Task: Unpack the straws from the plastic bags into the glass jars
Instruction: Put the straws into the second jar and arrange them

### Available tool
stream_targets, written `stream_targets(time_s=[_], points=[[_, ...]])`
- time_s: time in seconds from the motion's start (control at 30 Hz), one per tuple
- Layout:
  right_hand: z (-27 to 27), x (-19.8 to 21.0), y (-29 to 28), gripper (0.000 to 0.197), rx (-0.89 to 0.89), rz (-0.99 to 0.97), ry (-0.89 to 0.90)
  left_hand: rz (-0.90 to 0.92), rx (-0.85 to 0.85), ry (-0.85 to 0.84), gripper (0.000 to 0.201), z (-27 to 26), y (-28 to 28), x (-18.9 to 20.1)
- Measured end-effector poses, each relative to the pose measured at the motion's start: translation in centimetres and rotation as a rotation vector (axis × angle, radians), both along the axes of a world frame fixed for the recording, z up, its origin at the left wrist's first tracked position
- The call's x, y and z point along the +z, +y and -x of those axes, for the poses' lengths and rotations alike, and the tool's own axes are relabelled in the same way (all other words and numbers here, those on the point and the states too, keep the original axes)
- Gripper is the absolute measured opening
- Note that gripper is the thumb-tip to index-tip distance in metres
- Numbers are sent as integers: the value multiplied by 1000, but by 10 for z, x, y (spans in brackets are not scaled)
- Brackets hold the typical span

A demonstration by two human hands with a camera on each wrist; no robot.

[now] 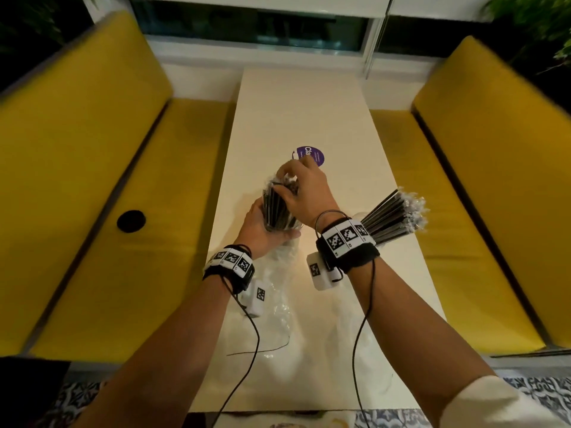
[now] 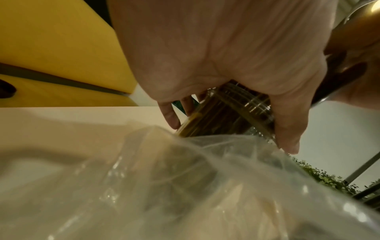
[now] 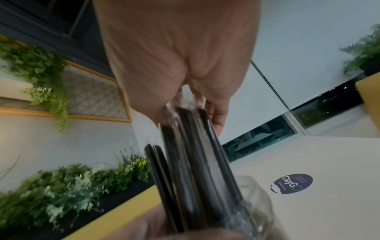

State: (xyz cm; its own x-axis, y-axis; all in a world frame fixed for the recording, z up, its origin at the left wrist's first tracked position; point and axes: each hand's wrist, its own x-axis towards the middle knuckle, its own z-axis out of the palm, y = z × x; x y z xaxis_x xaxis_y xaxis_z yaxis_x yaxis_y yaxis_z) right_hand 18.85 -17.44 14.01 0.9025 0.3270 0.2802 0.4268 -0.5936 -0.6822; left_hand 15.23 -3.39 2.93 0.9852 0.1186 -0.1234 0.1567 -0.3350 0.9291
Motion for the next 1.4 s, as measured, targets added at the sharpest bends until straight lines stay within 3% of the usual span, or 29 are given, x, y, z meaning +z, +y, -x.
stream_targets(time_s=[0.07,0.13,0.2,0.3,0.37,0.43,0.57,0.67,0.8,0.9,1.0,1.07,1.13,1.23,1.27,1.4], points=[[-1,0,-5,20,-114,-101,-70,19,-6,6,112,1,0,2],[3,-4,-8,29,-172,11,-37,41,-6,13,109,3,-2,6],[5,-6,-10,46,-194,125,20,64,-14,23,111,4,-2,7],[-2,7,-8,53,-112,73,-6,76,-10,52,113,4,-3,8],[-10,12,-1,46,87,185,59,67,-3,64,108,3,-4,5],[-13,14,5,25,183,211,104,86,-1,56,100,1,-5,3],[-9,14,-2,16,-66,-72,-1,143,-6,46,109,5,-5,3],[2,3,-6,36,-162,145,109,181,-2,58,105,7,-4,2],[14,0,-8,58,-193,41,110,149,6,47,118,7,-6,3],[28,-10,4,74,-114,158,58,69,18,12,105,5,-3,1],[29,-19,13,73,-45,-13,83,45,-30,-5,105,6,-2,0],[27,-21,7,79,-106,-168,72,59,-22,17,105,4,-3,-1],[28,-23,2,83,-144,-94,85,89,-14,53,100,2,-1,-2],[33,-26,1,96,-128,141,120,47,-59,12,58,4,-4,2],[31,-24,3,93,-140,152,77,51,-37,-7,53,4,-4,2],[9,-11,14,64,-92,218,-94,122,17,99,117,3,-5,1]])
